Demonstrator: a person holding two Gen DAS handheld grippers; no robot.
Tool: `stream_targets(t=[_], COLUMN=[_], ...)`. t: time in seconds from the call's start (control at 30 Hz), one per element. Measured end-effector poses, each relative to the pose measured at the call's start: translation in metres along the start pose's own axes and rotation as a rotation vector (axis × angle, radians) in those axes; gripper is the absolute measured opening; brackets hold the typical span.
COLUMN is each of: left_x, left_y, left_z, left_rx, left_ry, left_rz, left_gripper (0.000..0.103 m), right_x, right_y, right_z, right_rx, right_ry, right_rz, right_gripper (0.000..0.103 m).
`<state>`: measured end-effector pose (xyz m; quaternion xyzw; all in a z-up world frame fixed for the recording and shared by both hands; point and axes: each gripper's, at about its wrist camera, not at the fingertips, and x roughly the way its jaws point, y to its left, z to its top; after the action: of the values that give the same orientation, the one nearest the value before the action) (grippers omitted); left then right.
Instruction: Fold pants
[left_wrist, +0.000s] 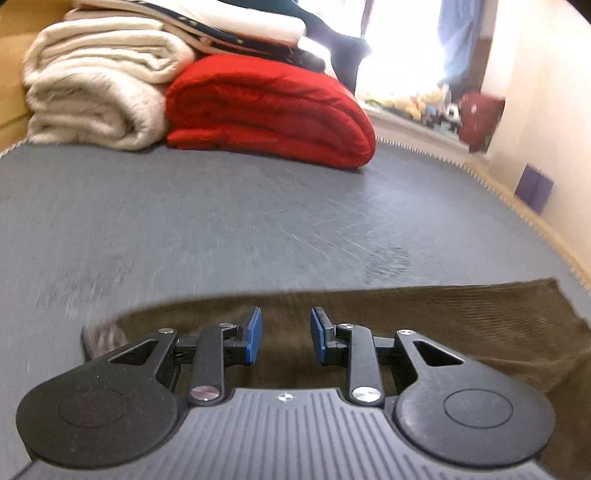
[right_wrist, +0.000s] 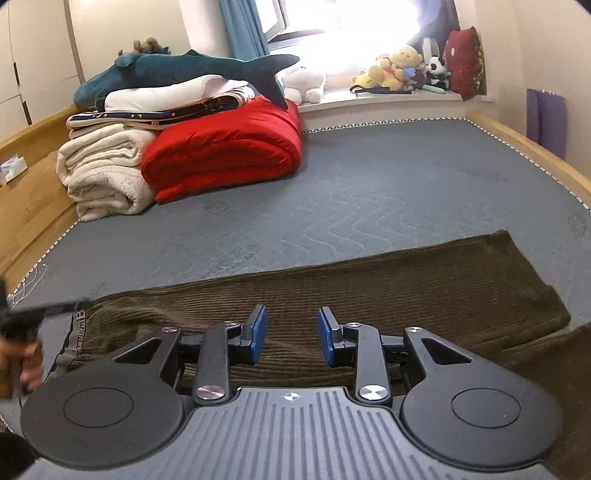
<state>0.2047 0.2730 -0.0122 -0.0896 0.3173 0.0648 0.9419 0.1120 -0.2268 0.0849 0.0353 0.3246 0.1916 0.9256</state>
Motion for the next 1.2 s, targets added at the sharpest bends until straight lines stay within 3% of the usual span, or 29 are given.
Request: stream_targets(t=[0.1, 0.17, 0.23, 0.3, 0.37, 0.43, 0.5, 0.6, 0.63, 0.67, 0.73, 0.8, 1.0, 1.1, 1.2], left_x=[0.045, 0.076, 0.104, 0.124, 0.133, 0.141, 0.147, 0.145, 0.140, 0.136, 0.125, 0.106, -0.002, -0.070, -0.119], left_y=[0.004, 0.011, 0.020, 0.028, 0.030, 0.034, 0.042, 0.040, 0.036, 0.028, 0.008, 0.000, -0.014, -0.028, -0.044], left_z=[0.019, 0.026, 0.026, 0.021, 0.017, 0.018, 0.021, 0.021, 0.023, 0.023, 0.021, 0.018, 0.001, -0.036, -0.092], left_rx=[0.081, 0.132, 0.154, 0.169, 0.213, 0.235, 0.195, 0.206, 0.222, 0.258, 0.383, 0.413, 0.368, 0.348, 0.336], left_ry=[0.056, 0.113, 0.190, 0.265, 0.265, 0.283, 0.312, 0.320, 0.321, 0.319, 0.299, 0.253, 0.054, 0.004, 0.021], left_rz=[0.030, 0.065, 0.086, 0.077, 0.083, 0.096, 0.071, 0.016, -0.009, -0.022, 0.029, 0.058, 0.036, -0.020, -0.073], left_gripper=[0.040, 0.051, 0.052, 0.060, 0.084, 0.090, 0.090, 0.068, 0.045, 0.028, 0.018, 0.005, 0.003, 0.003, 0.003], right_x=[-0.004, -0.008, -0.009, -0.010, -0.010, -0.011, -0.011, -0.012, -0.012, -0.011, -0.010, -0.008, -0.001, 0.003, 0.004], right_y=[-0.003, -0.006, -0.010, -0.013, -0.016, -0.019, -0.021, -0.020, -0.019, -0.018, -0.017, -0.014, -0.008, -0.001, 0.006], right_z=[0.003, 0.004, 0.004, 0.003, 0.004, 0.004, 0.004, 0.004, 0.005, 0.005, 0.008, 0.008, 0.012, 0.010, 0.007], right_rx=[0.005, 0.003, 0.004, 0.003, 0.007, 0.015, 0.023, 0.020, 0.018, 0.016, 0.019, 0.034, 0.097, 0.124, 0.160], right_ry=[0.004, 0.001, 0.006, 0.017, 0.026, 0.031, 0.036, 0.042, 0.042, 0.041, 0.039, 0.035, 0.031, 0.031, 0.021], right_rz=[0.001, -0.005, -0.013, -0.023, -0.033, -0.037, -0.040, -0.046, -0.047, -0.050, -0.054, -0.061, -0.077, -0.086, -0.103], right_gripper=[0.033, 0.035, 0.037, 0.037, 0.037, 0.037, 0.037, 0.037, 0.037, 0.037, 0.037, 0.037, 0.037, 0.037, 0.035])
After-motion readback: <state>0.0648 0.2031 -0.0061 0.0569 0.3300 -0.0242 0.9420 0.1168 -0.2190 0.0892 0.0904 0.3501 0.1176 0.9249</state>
